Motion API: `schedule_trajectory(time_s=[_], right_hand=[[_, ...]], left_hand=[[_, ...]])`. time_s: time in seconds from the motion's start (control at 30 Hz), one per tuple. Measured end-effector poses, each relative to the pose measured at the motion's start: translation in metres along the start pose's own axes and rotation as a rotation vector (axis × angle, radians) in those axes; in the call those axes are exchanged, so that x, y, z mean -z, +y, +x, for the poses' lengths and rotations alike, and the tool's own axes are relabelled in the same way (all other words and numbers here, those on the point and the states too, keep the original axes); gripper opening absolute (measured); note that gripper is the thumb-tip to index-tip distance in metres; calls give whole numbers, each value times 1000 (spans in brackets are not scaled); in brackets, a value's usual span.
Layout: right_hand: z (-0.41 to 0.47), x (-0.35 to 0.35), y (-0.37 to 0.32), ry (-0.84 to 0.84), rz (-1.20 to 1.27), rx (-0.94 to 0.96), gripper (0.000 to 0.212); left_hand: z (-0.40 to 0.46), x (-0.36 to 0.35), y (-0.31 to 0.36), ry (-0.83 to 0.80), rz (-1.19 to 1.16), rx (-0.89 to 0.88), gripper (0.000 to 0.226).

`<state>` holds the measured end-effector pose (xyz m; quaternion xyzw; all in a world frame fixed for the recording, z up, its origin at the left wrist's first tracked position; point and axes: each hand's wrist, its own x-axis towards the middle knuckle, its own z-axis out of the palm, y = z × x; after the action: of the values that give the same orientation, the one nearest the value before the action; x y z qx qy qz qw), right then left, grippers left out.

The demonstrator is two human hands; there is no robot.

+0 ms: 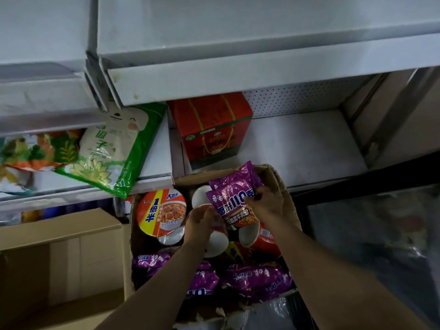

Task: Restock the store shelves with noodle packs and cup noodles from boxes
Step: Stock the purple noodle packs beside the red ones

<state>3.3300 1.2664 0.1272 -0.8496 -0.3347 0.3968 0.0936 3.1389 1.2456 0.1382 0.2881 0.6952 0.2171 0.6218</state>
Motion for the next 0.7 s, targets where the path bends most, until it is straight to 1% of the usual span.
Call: schedule_trajectory(time_s=[0.03,0.07,0.13,0.17,0.23,0.27,0.33,0.4,0.47,0.6,0.63,0.7], right_hand=[[3,-2,1,-15,43,-14,40],[4,-3,1,-25,63,-17,42],[7,-6,4,-14,66,-20,52],[8,-8,8,-7,63,-25,59],[13,-16,20,-8,-20,-15,66],[14,-19,25,-10,-78,-5,65],[9,-19,27,-12,-106,-1,57],[1,-14,24,-21,-64,11,46],[-6,-12,23,-28,-4,2,43],[-30,-6,20,4,207,-14,42],[-36,-3,19,-2,295,-23,41],[-52,7,18,-25,446,-48,36]], left_hand=[[3,1,-2,3,5,-5,19],[4,2,-2,5,11,-6,15],[7,3,-3,8,16,-12,7],[7,3,-4,5,22,-11,11],[11,4,-9,8,45,-10,30],[12,5,-12,8,48,-12,36],[11,7,-13,7,37,-3,38],[8,9,-9,10,16,14,33],[6,10,-6,7,25,2,33],[-5,17,5,-4,94,-26,41],[-9,19,8,-10,111,-38,39],[-23,27,21,1,134,-65,29]])
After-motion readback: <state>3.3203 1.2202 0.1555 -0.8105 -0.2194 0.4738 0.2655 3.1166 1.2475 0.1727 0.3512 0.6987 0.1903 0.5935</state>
